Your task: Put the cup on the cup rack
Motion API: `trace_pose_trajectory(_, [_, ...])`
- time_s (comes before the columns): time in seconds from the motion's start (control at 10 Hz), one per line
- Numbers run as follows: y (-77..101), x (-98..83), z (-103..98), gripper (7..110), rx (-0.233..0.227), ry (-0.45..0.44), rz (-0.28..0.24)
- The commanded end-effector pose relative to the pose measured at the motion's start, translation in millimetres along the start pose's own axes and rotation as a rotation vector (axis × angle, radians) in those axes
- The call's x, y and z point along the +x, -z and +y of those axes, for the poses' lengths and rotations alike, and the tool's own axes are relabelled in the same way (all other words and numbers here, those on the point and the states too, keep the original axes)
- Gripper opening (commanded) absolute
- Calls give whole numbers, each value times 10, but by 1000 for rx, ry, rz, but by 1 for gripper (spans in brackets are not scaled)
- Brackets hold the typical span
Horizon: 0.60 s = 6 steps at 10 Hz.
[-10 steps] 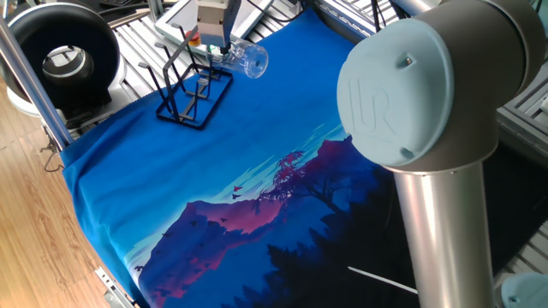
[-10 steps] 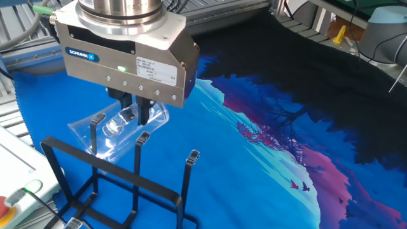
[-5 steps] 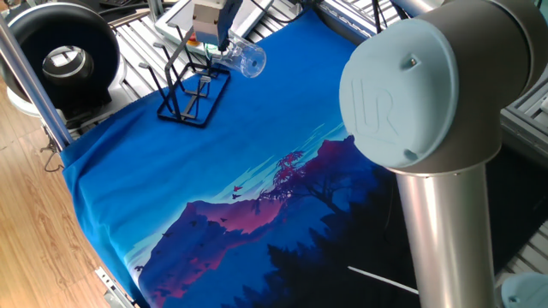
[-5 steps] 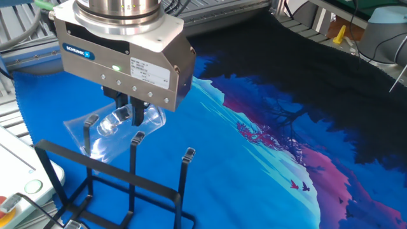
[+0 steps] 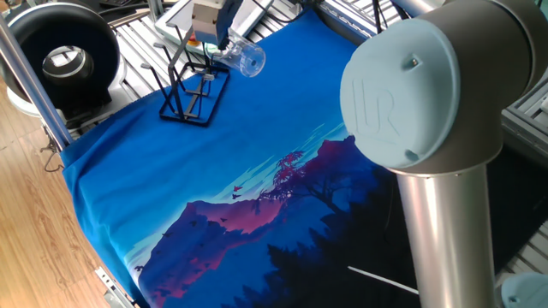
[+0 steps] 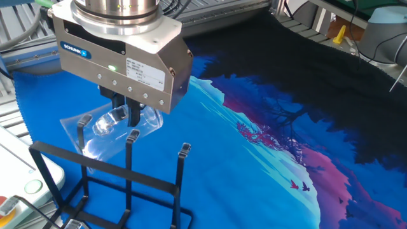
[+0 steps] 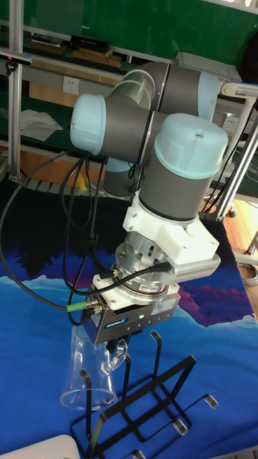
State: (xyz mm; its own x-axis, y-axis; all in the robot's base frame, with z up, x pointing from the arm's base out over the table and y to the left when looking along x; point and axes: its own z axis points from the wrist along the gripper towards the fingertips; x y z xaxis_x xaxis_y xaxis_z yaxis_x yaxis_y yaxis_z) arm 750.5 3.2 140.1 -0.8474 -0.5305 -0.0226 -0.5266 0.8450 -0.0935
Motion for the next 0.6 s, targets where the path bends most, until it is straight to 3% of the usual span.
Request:
trace_pose_trajectory(0.0, [11, 54, 46, 7, -22, 35, 19])
trace_pose_trajectory(0.1, [12, 71, 78, 7, -36, 49, 25])
trace_pose_trajectory(0.5, [174, -115, -163, 7, -60, 98, 24])
